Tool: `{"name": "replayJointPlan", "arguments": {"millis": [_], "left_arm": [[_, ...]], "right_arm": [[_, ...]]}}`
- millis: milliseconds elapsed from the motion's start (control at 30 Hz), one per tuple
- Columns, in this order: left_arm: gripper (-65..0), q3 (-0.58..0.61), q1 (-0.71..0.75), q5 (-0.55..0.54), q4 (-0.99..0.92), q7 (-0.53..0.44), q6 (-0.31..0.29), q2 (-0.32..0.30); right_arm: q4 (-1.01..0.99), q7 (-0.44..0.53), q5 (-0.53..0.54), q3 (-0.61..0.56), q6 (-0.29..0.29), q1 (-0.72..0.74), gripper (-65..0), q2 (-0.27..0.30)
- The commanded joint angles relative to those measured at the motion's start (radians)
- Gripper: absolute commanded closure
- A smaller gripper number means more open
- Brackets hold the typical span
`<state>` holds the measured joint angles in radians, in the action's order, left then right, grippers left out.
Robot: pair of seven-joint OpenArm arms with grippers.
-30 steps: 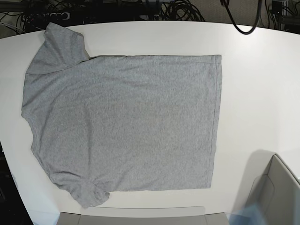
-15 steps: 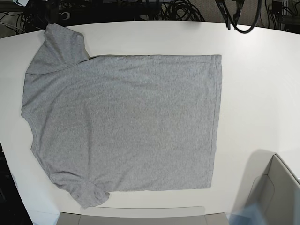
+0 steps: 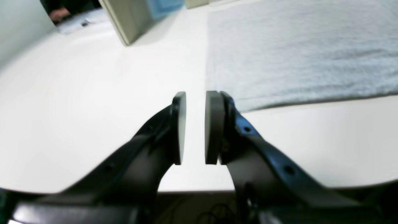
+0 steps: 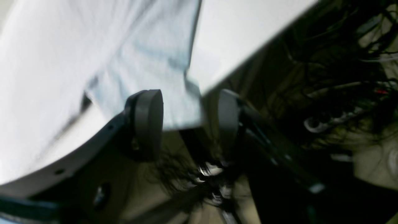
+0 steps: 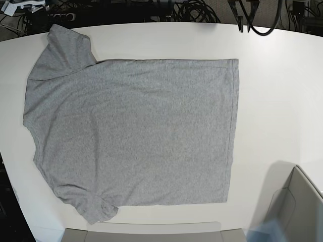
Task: Fold the T-shirt properly
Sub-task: 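Move both grippers down to the shirt's shoulder corners and grasp them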
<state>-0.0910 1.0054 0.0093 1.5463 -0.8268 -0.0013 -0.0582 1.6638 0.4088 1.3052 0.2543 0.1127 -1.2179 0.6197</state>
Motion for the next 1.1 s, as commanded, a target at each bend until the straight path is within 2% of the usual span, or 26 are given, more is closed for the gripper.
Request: {"name": "replayJointPlan", "arguments": {"millis": [0, 200, 333, 467, 567, 733, 833, 900, 1000, 1067], "left_arm": [[-12.2, 0.006, 0.016, -0.002, 0.013, -0.013, 0.005, -0.002], [-12.1, 0.012, 0.014, -0.002, 0.013, 0.002, 0.007, -0.002], [-12.1, 0.012, 0.014, -0.002, 0.013, 0.002, 0.008, -0.004], [-12.1, 0.012, 0.014, -0.002, 0.013, 0.002, 0.01, -0.004], [-12.1, 0.012, 0.014, -0.002, 0.013, 0.002, 0.01, -0.006], [-12.1, 0.01, 0.014, -0.002, 0.013, 0.002, 0.01, -0.007], [-12.1, 0.01, 0.013, -0.002, 0.013, 0.002, 0.01, -0.007], [-12.2, 0.01, 0.011, -0.002, 0.018, 0.002, 0.01, -0.009], [-12.2, 0.01, 0.003, -0.002, 0.03, 0.004, 0.01, -0.009], [-12.2, 0.01, 0.003, -0.002, 0.038, 0.004, 0.01, -0.007]], "right_arm": [[0.0, 0.003, 0.006, 0.027, 0.034, -0.006, -29.1, 0.006], [-0.009, -0.167, 0.021, 0.092, 0.045, 0.091, -29.1, 0.002], [-0.047, -0.293, 0.017, 0.129, 0.046, 0.184, -29.1, -0.039], [-0.107, -0.417, 0.015, 0.139, 0.046, 0.275, -29.0, -0.057], [-0.142, -0.449, 0.015, 0.139, 0.046, 0.309, -29.0, -0.083], [-0.184, -0.454, 0.015, 0.132, 0.048, 0.324, -29.0, -0.088], [-0.204, -0.502, 0.015, 0.124, 0.048, 0.333, -29.0, -0.097], [-0.207, -0.546, 0.017, 0.121, 0.084, 0.355, -29.0, -0.105], [-0.207, -0.652, 0.015, 0.125, 0.169, 0.396, -29.0, -0.165], [-0.207, -0.713, 0.015, 0.127, 0.181, 0.416, -29.0, -0.189]]}}
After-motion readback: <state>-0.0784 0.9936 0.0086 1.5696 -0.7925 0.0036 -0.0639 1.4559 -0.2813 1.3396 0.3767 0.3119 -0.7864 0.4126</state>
